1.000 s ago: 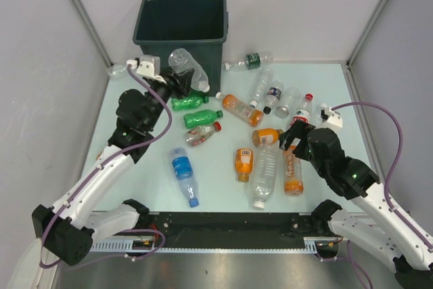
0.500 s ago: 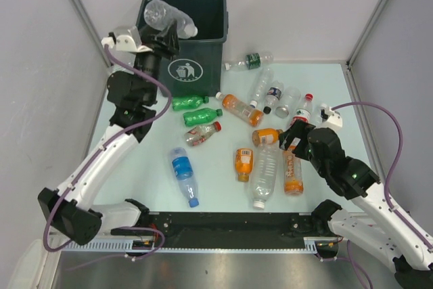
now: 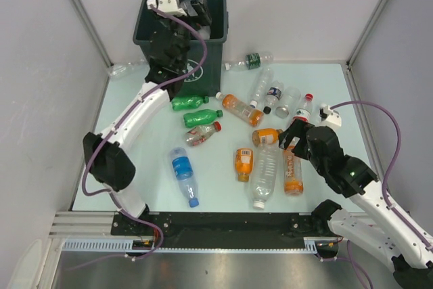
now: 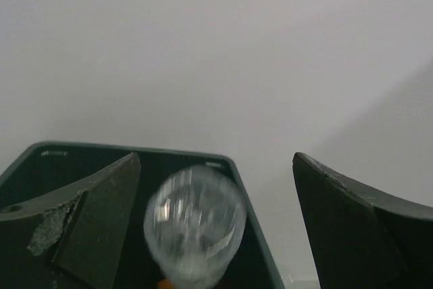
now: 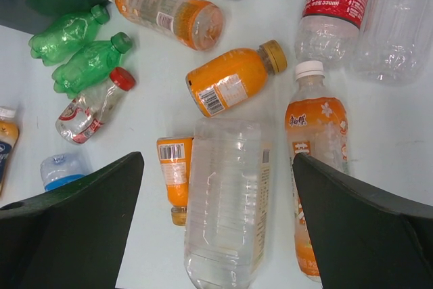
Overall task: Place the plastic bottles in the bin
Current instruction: Place the plastic bottle in the trash bin.
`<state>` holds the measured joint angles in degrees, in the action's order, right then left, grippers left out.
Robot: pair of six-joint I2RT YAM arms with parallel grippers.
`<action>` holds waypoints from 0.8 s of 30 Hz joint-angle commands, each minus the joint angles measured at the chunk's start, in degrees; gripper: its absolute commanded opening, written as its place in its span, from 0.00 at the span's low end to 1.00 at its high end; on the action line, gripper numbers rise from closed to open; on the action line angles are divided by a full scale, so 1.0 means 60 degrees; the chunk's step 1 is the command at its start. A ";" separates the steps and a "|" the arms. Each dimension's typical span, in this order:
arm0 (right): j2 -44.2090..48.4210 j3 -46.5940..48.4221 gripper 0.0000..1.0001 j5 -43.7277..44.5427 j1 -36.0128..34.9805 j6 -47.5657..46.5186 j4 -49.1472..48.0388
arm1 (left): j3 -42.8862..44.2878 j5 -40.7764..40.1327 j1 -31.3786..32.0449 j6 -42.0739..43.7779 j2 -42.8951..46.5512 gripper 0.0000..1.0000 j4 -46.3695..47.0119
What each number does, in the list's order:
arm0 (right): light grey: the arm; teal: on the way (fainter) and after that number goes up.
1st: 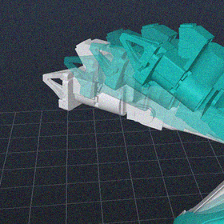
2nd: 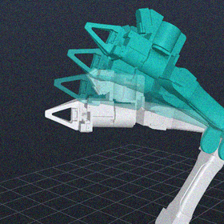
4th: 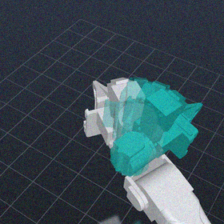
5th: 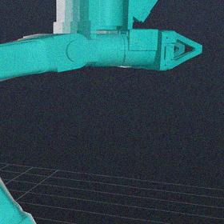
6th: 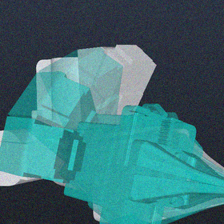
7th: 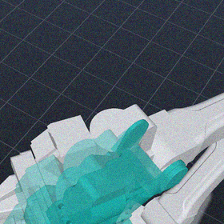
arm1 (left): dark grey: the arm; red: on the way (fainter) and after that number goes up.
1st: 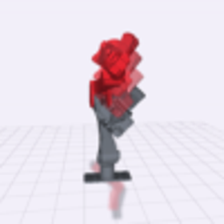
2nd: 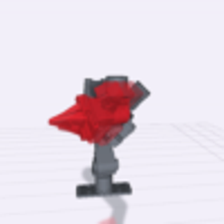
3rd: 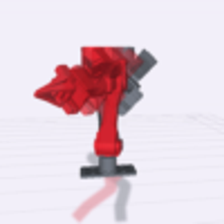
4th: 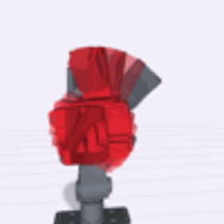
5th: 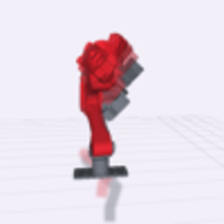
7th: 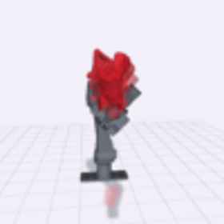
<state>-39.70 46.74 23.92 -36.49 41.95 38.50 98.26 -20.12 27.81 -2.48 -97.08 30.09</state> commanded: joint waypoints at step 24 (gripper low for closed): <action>-0.0955 0.0018 0.96 -0.1877 0.0033 -0.0547 -0.0747 | -0.2850 0.0759 -0.0051 -0.1958 0.4983 1.00 -0.6258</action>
<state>-43.62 46.74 17.80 -35.86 40.25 37.60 88.20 -17.17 27.75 -10.24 -75.68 1.89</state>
